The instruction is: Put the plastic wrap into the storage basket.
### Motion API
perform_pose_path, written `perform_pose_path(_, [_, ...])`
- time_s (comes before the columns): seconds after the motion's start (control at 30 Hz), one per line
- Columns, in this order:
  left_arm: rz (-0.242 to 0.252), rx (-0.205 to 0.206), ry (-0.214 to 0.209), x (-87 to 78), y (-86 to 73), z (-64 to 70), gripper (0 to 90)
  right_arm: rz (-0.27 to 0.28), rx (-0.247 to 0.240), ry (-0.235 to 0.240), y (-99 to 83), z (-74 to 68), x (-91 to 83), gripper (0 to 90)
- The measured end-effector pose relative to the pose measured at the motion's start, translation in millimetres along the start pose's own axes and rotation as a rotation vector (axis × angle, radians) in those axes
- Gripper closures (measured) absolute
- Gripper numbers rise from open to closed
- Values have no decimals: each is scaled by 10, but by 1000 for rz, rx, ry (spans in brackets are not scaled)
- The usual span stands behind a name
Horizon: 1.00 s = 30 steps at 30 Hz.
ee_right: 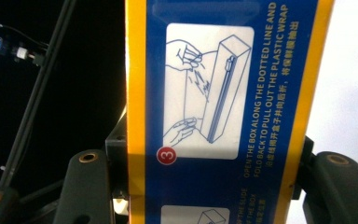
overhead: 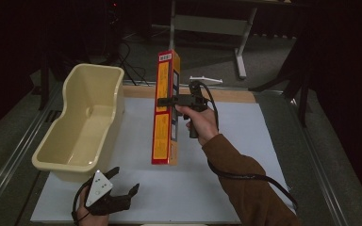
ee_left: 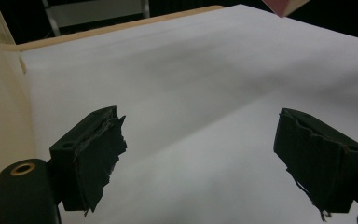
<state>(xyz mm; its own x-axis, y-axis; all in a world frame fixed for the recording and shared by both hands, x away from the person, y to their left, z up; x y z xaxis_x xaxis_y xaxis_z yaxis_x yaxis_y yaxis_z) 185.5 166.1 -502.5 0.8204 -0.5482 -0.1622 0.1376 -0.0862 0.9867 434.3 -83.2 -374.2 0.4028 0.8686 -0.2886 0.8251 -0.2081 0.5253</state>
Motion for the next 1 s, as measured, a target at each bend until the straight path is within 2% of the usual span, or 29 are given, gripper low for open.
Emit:
perform_pose_path(0.13, [0,0,-2,3,0,-2,153,26,13,21,19,-30,28,398])
perform_pose_path(0.3, [1,-1,1,3,1,-3,152,40,29,9,40,-38,66,398])
perform_pose_path(0.7, [0,0,-1,12,1,-1,152,86,67,36,4,-63,155,398])
perform_pose_path(0.83, [0,0,-3,14,1,3,153,98,100,48,-1,-46,185,398])
perform_pose_path(1.0, [4,0,-2,7,5,-1,153,107,103,42,-7,-83,254,397])
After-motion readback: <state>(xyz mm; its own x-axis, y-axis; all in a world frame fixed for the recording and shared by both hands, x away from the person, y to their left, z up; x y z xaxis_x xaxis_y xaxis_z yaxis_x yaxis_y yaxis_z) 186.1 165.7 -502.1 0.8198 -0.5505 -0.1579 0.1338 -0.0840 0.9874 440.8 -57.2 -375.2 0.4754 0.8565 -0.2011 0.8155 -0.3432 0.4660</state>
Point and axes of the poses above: each handheld gripper's, and its own axes: x roughly forward along the jaws, y roughly out of its top, z roughly to its right, the point moved 1 cm from there along x, roughly forward along the jaws, and after that the axes turned 14 degrees about z, right-handed, at the moved point
